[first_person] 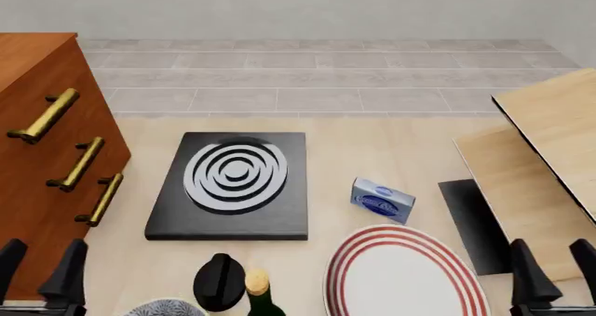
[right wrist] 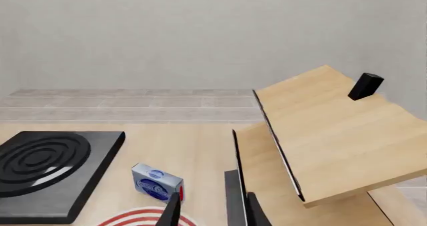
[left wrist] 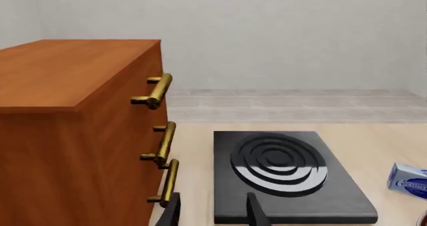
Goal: Put the bowl on the top of the cabinet.
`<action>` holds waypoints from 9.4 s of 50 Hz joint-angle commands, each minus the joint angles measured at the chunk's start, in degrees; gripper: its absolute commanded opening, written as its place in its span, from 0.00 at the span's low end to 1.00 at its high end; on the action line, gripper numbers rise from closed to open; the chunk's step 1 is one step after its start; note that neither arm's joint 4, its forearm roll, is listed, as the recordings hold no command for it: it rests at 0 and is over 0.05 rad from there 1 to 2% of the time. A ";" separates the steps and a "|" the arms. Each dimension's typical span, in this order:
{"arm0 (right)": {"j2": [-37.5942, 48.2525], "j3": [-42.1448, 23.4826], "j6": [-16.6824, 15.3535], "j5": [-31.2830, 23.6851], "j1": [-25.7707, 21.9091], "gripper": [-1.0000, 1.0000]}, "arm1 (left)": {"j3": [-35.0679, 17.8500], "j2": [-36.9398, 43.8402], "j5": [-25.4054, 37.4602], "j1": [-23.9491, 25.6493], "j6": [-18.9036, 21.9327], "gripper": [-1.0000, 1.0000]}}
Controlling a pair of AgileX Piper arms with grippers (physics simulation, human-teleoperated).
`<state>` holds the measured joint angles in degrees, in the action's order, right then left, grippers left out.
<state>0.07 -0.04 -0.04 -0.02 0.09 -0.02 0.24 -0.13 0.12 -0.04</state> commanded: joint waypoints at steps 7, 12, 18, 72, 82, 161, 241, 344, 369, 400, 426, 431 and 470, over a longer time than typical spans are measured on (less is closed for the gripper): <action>-0.02 0.02 0.23 -0.51 0.55 1.00 | -0.01 -0.03 0.79 0.56 -0.16 1.00; -0.03 0.02 0.12 -0.51 0.61 1.00 | 0.00 -0.02 0.90 0.74 -0.23 1.00; -0.02 0.03 0.14 -0.63 0.60 1.00 | 0.01 1.27 -1.27 0.75 -1.21 1.00; -0.04 0.03 1.08 -1.09 0.81 1.00 | -34.78 29.36 24.06 13.43 -5.26 1.00; -0.05 0.04 0.95 -1.42 0.75 1.00 | -30.71 31.84 27.17 13.11 -3.26 1.00; -0.05 0.04 0.29 -1.97 0.59 1.00 | -23.08 19.67 53.33 15.16 -1.57 1.00; -0.06 0.04 0.09 -2.08 0.74 1.00 | -12.53 21.40 48.18 17.84 -8.65 1.00; -0.07 0.04 0.50 3.19 0.35 1.00 | -19.92 21.72 47.61 12.29 -4.45 0.00; -0.07 0.04 0.50 3.19 0.35 1.00 | -35.25 24.63 48.51 14.14 -13.82 0.00; -0.07 0.04 0.50 3.19 0.35 1.00 | -46.31 36.75 35.75 19.66 -18.90 0.00; -0.07 0.04 0.50 3.19 0.35 1.00 | -56.32 43.89 34.38 10.75 -19.49 0.00; -0.07 0.04 0.50 3.19 0.35 1.00 | -57.78 45.35 35.10 8.39 -20.60 0.00; -0.07 0.04 0.50 3.19 0.35 1.00 | -67.98 51.19 44.36 7.50 -29.75 0.00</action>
<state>0.00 0.00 0.46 3.17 0.44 -65.45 50.51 42.20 7.49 -27.51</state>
